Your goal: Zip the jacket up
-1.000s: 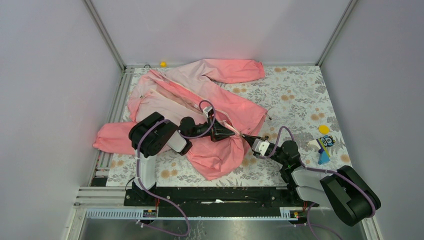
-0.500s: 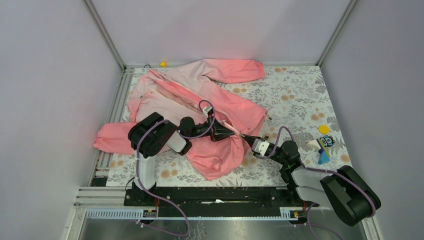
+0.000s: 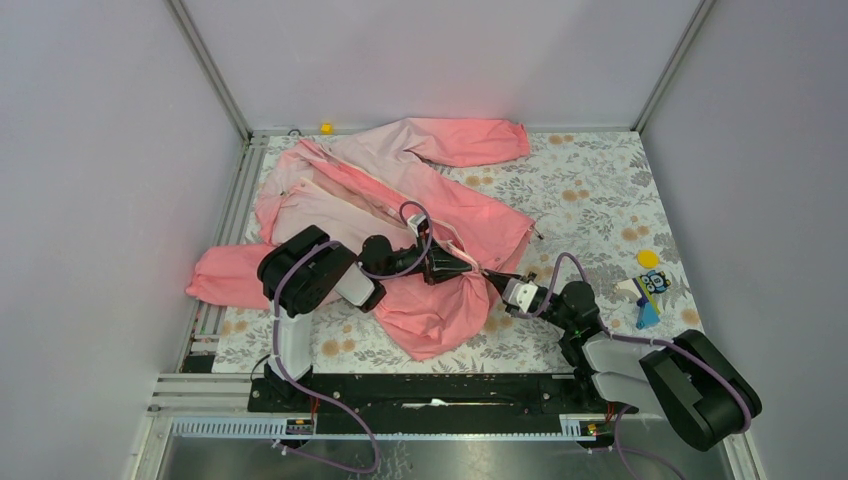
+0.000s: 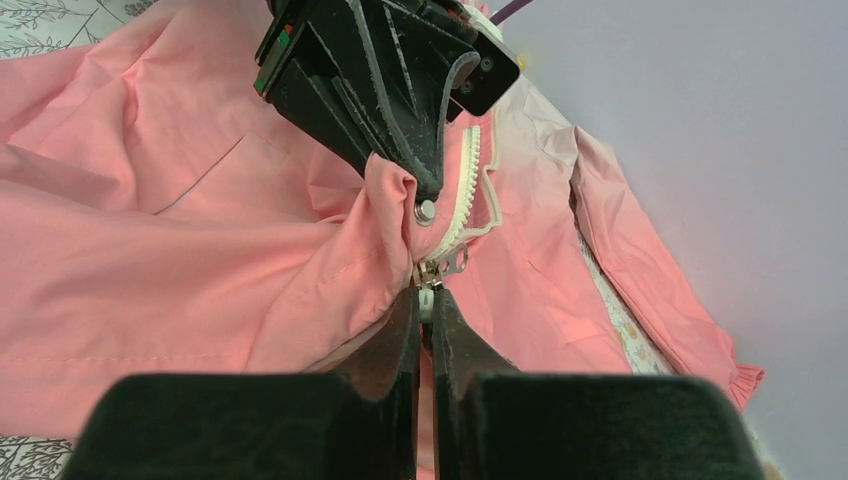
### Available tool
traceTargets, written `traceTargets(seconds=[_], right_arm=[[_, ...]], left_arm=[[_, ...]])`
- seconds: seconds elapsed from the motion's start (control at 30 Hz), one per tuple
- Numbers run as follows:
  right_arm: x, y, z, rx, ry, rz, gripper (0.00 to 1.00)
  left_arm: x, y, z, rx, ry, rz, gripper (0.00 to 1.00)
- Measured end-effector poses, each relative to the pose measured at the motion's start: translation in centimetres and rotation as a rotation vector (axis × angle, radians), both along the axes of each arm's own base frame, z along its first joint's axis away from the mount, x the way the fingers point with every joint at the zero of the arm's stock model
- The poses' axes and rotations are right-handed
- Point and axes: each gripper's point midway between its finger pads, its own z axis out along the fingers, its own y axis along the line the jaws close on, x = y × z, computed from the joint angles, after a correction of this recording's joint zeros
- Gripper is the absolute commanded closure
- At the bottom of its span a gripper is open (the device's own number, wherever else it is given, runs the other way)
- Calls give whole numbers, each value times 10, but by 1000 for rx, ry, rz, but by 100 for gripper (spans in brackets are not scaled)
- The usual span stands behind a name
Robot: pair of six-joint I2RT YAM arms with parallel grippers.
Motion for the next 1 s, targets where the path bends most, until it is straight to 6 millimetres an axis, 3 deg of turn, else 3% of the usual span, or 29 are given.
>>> traceTargets(seconds=[0.2, 0.53, 0.7, 0.83, 0.93, 0.97, 1.0], right_arm=[[2, 0, -3, 1, 14, -14, 96], [9, -4, 22, 118, 11, -77, 97], [8, -2, 22, 137, 36, -71, 97], [13, -7, 19, 153, 75, -120, 89], [15, -10, 9, 164, 160, -160, 82], [14, -10, 6, 171, 202, -162, 76], [13, -9, 5, 183, 247, -163, 64]], left_arm=[[-2, -3, 0, 0, 0, -1, 100], [-9, -8, 0, 0, -4, -12, 100], [-11, -10, 0, -1, -5, -14, 100], [-11, -9, -2, 5, -11, -6, 100], [-16, -3, -16, 37, -8, 7, 100], [-19, 0, -21, 51, -8, 9, 100], [-22, 2, -27, 65, -10, 9, 100]])
